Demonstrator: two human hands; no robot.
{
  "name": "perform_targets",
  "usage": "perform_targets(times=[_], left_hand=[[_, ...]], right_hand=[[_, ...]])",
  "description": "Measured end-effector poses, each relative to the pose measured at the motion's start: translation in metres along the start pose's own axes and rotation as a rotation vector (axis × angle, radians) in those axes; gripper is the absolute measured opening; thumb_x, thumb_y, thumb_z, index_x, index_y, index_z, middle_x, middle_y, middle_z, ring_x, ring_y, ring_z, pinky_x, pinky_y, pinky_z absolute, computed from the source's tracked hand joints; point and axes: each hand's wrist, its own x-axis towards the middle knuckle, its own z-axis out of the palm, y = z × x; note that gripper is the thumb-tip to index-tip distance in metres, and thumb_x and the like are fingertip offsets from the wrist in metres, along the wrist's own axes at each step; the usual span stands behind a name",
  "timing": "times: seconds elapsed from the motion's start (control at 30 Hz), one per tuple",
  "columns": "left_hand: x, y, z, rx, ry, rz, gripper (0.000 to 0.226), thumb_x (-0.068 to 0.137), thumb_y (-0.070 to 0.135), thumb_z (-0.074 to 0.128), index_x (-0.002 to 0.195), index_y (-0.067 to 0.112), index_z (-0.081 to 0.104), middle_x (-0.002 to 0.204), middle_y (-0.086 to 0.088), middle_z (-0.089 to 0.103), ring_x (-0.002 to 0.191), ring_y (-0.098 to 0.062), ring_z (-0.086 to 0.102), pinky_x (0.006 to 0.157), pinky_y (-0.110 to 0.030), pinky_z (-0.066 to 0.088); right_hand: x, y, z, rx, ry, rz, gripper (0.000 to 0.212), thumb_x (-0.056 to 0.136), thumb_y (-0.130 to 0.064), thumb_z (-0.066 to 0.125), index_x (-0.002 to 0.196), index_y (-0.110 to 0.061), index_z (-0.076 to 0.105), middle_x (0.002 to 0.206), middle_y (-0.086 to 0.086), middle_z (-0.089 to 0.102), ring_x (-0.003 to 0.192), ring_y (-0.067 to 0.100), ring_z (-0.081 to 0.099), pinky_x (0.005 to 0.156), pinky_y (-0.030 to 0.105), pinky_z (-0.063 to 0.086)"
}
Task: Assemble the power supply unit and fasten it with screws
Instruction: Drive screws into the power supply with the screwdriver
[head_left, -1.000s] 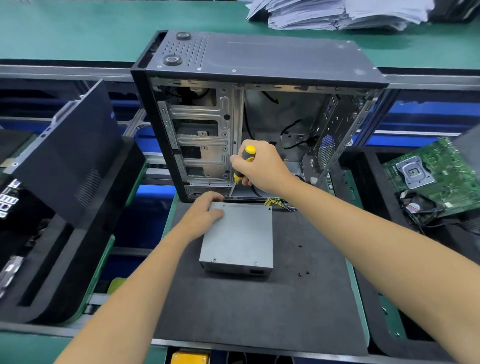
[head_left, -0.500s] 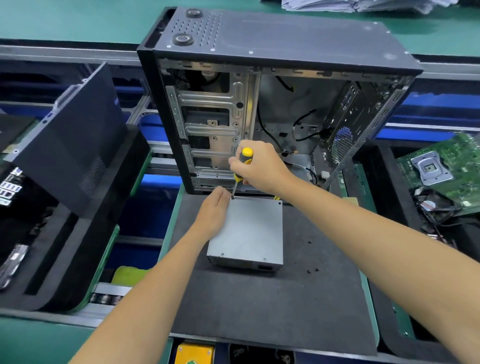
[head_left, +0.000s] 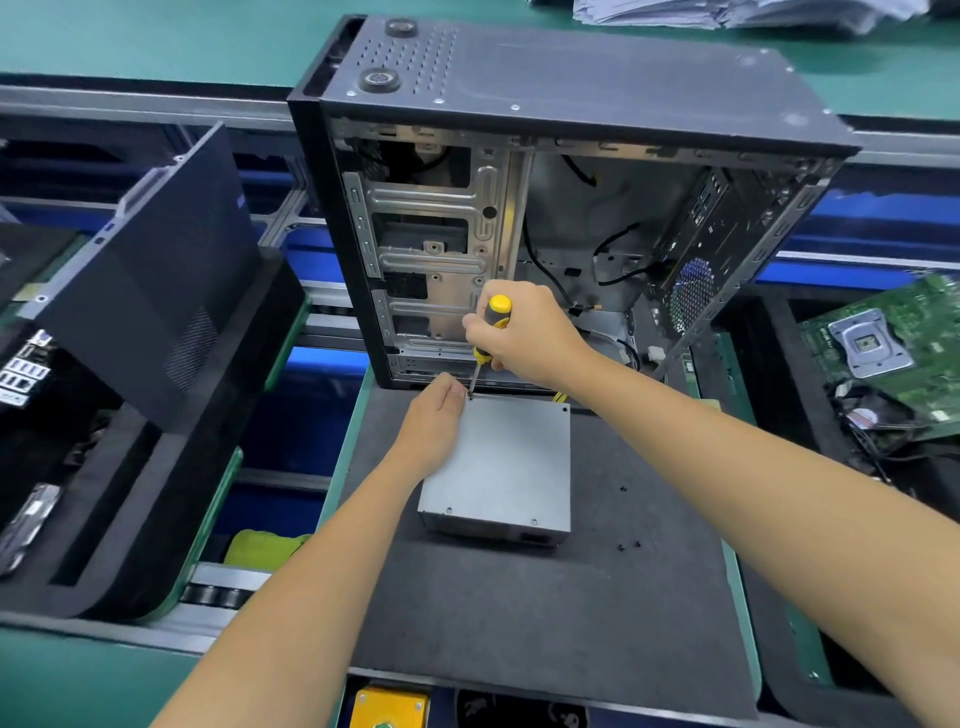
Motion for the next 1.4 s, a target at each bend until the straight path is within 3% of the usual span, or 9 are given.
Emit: perform_targets(times=[0.6, 0.73, 0.9, 1.0, 1.07, 1.23, 1.33, 1.4], left_hand=[[0.0, 0.0, 0.0, -0.006, 0.004, -0.01, 0.029, 0.104, 0.023, 0.035, 0.076, 0.022, 0.042, 0.074, 0.004, 0.047, 0.068, -0.009, 0.04, 0.061, -0.025, 0.033], [0.0, 0.0, 0.0, -0.008, 0.006, -0.01, 0.03, 0.104, 0.023, 0.035, 0.075, 0.023, 0.041, 0.072, 0.005, 0.046, 0.067, -0.01, 0.039, 0.06, -0.026, 0.032], [0.0, 0.002, 0.0, -0.008, 0.009, -0.018, 0.03, 0.104, 0.022, 0.036, 0.074, 0.022, 0.041, 0.071, 0.005, 0.045, 0.066, -0.01, 0.039, 0.06, -0.027, 0.031], [-0.001, 0.002, 0.0, -0.001, 0.016, -0.023, 0.031, 0.104, 0.023, 0.035, 0.073, 0.021, 0.04, 0.07, 0.006, 0.045, 0.065, -0.01, 0.038, 0.059, -0.025, 0.031], [0.0, 0.002, 0.0, 0.013, 0.015, -0.02, 0.031, 0.104, 0.023, 0.035, 0.074, 0.02, 0.04, 0.071, 0.005, 0.045, 0.066, -0.01, 0.039, 0.06, -0.027, 0.031], [0.0, 0.002, 0.0, 0.024, 0.014, -0.032, 0.029, 0.104, 0.024, 0.035, 0.076, 0.021, 0.042, 0.071, 0.005, 0.046, 0.067, -0.012, 0.04, 0.061, -0.029, 0.032], [-0.001, 0.002, 0.0, 0.023, 0.021, -0.028, 0.029, 0.104, 0.022, 0.035, 0.076, 0.023, 0.044, 0.07, 0.006, 0.046, 0.066, -0.01, 0.04, 0.06, -0.028, 0.031], [-0.001, 0.002, 0.0, 0.028, 0.021, -0.028, 0.028, 0.104, 0.023, 0.035, 0.077, 0.021, 0.045, 0.071, 0.006, 0.047, 0.066, -0.01, 0.04, 0.059, -0.028, 0.032]], right_hand=[[0.001, 0.0, 0.001, -0.046, -0.057, -0.021, 0.023, 0.091, -0.026, 0.061, 0.082, -0.005, 0.057, 0.076, 0.012, 0.064, 0.067, 0.029, 0.066, 0.061, 0.044, 0.057], [0.002, -0.006, -0.004, -0.086, -0.123, -0.129, 0.023, 0.087, -0.029, 0.068, 0.087, -0.016, 0.049, 0.073, -0.001, 0.062, 0.054, 0.013, 0.063, 0.052, 0.027, 0.054], [0.009, -0.02, -0.014, -0.273, -0.268, -0.257, 0.023, 0.089, -0.029, 0.067, 0.08, -0.015, 0.052, 0.068, -0.006, 0.055, 0.057, 0.007, 0.054, 0.057, 0.024, 0.042], [0.015, -0.029, -0.018, -0.437, -0.389, -0.304, 0.003, 0.087, -0.012, 0.059, 0.085, -0.014, 0.056, 0.087, -0.002, 0.052, 0.075, 0.01, 0.05, 0.064, 0.026, 0.041], [0.018, -0.036, -0.019, -0.542, -0.44, -0.317, 0.009, 0.085, -0.006, 0.057, 0.086, -0.015, 0.056, 0.092, 0.0, 0.052, 0.083, 0.017, 0.053, 0.064, 0.026, 0.042], [0.019, -0.043, -0.01, -0.782, -0.34, -0.353, 0.018, 0.091, -0.026, 0.059, 0.083, -0.014, 0.048, 0.087, 0.005, 0.054, 0.079, 0.026, 0.052, 0.059, 0.031, 0.04], [0.018, -0.046, -0.007, -0.949, -0.257, -0.32, 0.017, 0.096, -0.023, 0.05, 0.086, -0.014, 0.04, 0.085, 0.007, 0.043, 0.072, 0.028, 0.044, 0.051, 0.03, 0.03], [0.018, -0.047, -0.01, -0.916, -0.333, -0.288, 0.017, 0.099, -0.028, 0.048, 0.091, -0.014, 0.043, 0.09, 0.006, 0.04, 0.075, 0.026, 0.044, 0.056, 0.032, 0.032]])
